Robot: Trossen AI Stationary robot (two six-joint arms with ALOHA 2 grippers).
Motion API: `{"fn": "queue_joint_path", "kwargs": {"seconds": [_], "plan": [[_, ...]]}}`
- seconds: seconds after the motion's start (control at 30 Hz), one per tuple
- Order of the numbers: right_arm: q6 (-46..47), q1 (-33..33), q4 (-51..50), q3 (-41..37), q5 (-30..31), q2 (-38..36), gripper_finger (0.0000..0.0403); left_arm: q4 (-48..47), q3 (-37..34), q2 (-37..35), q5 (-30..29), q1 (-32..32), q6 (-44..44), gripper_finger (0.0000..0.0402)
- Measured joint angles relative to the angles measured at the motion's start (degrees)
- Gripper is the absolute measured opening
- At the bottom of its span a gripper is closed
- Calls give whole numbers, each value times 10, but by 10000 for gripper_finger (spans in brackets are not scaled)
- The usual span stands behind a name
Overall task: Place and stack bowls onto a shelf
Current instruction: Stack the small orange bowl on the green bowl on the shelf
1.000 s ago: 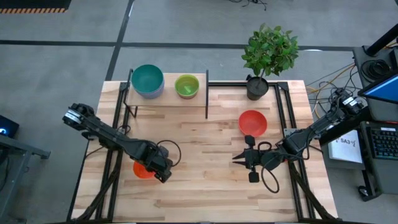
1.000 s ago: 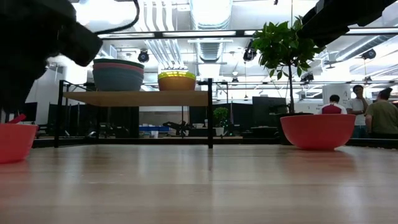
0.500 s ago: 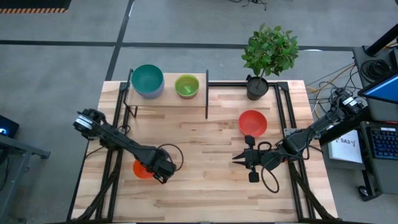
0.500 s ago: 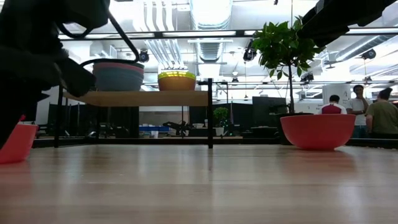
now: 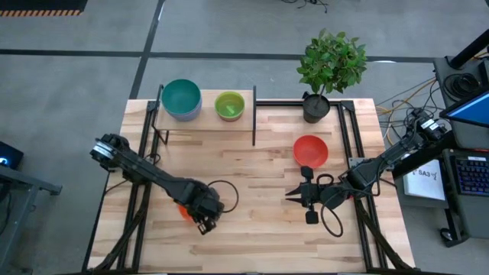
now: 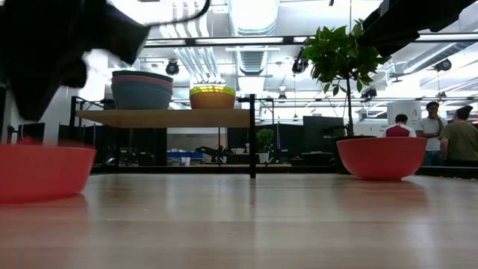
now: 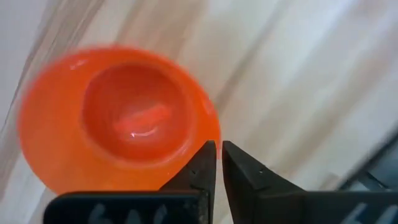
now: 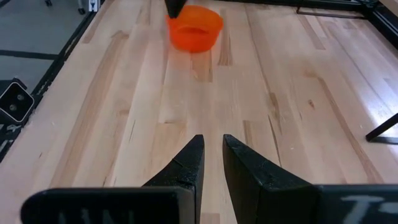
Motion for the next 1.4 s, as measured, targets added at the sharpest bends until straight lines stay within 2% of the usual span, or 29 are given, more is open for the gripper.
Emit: {"fn": "queue_joint_path", "kwargs": {"seconds": [0.23,0.4,0.57,0.73,0.87,0.97,1.1,1.4], "plan": [[0,0,0,0,0,0,47,0,107,2,-48,0,109,1],[0,0,0,0,0,0,47,-3,137,2,-89,-1,112,1],[0,0,0,0,-1,0,47,-20,110,2,-92,-2,32,29],[0,0,0,0,-1,0,47,-8,59,2,-86,-5,-48,101],[0,0,0,0,-1,0,47,19,22,2,-82,-9,-81,164],[0,0,0,0,-1,0,47,44,0,2,-76,-10,-97,197],[0,0,0,0,-1,0,47,83,-24,2,-76,-10,-110,210],[0,0,0,0,-1,0,47,82,-41,32,-78,-10,-132,199]]}}
